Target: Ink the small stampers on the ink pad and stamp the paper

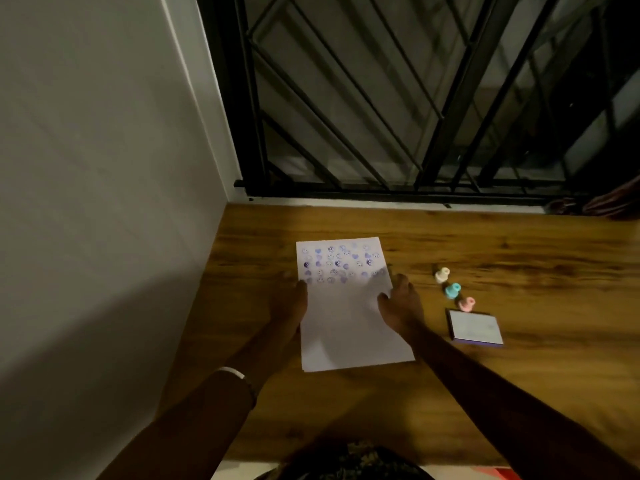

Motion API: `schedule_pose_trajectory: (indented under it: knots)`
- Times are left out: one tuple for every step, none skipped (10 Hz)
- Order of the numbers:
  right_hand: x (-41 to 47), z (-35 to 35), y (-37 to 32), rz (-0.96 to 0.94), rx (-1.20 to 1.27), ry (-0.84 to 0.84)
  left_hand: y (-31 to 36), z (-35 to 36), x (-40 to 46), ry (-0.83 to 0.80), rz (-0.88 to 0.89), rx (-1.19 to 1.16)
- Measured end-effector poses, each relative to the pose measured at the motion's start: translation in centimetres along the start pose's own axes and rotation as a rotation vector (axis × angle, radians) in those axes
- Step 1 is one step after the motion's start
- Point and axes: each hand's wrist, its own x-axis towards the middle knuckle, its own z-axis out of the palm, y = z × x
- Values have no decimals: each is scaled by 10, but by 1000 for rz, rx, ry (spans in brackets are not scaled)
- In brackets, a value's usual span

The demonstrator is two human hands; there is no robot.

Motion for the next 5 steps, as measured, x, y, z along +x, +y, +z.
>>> schedule_pose_trajectory:
  knots:
    - [-7,4,-2,0,7,-4,-5,-7,7,12,14,-12]
    - [-12,7,-4,-22,11,8,-8,-11,10,12,38,-15]
    - [-16,6,-6,0,-3,12,-8,-13,11,1,51,-22]
    - [-16,7,-5,-61,-69,20,-12,-14,11,-2,83,-34]
    - [-15,4,-7,-191,-169,64,-10,-16,9,29,140,-15]
